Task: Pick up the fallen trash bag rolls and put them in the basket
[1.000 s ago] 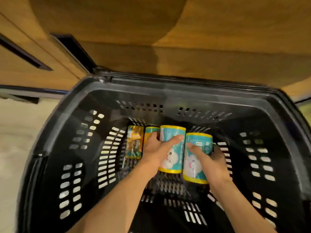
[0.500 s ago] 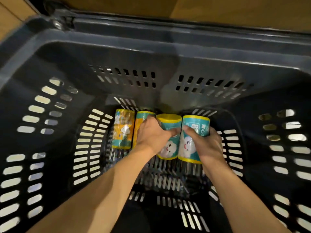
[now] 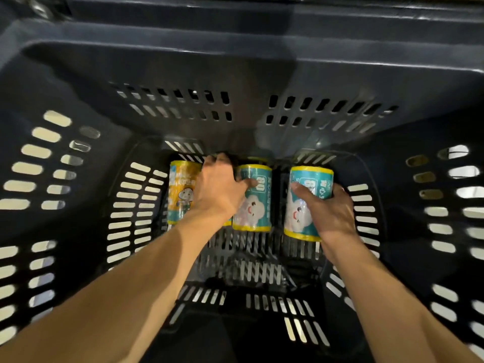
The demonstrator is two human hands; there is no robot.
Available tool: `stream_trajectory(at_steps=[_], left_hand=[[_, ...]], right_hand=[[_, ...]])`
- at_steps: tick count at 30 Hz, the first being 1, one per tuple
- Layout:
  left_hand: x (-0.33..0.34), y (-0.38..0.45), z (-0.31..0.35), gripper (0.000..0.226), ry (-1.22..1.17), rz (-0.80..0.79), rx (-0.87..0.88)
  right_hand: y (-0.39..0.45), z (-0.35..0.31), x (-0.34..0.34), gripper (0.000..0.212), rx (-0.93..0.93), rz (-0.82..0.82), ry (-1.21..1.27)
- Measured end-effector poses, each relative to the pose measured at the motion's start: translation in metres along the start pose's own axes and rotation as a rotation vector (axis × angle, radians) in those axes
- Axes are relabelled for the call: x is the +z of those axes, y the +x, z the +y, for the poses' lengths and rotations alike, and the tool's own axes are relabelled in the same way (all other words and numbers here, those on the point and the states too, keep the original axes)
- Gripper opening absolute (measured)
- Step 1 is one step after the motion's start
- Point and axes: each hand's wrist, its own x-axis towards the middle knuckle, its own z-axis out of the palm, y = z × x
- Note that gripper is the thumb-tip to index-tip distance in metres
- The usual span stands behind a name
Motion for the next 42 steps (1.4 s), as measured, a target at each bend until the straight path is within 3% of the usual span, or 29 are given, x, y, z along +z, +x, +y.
stream_trajectory(at_steps=[5,14,18,22,27,34,36,39,42], left_hand=[[-0.004,-0.003,-0.005,0.057,-0.037,0.026,0.013],[-0.06,-0.019,-0.042,0.029,-0.034,-0.081,0.143],[-0.078,-0.022,-0.057,0.033,0.017,-0.132,0.151],[-0.086,-0.025,-0.059,0.028,0.035,-0.141,0.191],[-0.105,-0.041,-0.052,0.025,0.006,-0.132,0.197],[-0.159,-0.084,-0.022,0.03,0.117,-0.176,0.263],[-0.184,-0.101,-0.011,0.03,0.152,-0.156,0.309],[-0.234,-0.129,0.003,0.027,0.222,-0.133,0.373],[-0.3,-0.164,0.014,0.019,0.249,-0.048,0.383]], right_hand=[[0.0,-0.002,0.002,0.056,-0.011,-0.014,-0.045],[-0.001,0.004,0.024,0.047,-0.043,-0.02,-0.078],[0.001,0.002,0.03,0.064,-0.002,-0.042,-0.113],[0.006,-0.004,0.026,0.062,-0.019,-0.091,-0.195],[0.0,-0.026,0.015,0.085,-0.014,-0.094,-0.206],[-0.072,-0.092,-0.001,0.065,0.033,-0.114,-0.367],[-0.1,-0.114,-0.008,0.049,-0.001,-0.197,-0.417],[-0.152,-0.166,-0.021,0.027,-0.177,-0.315,-0.723],[-0.216,-0.239,-0.031,0.03,-0.468,-0.402,-1.084]])
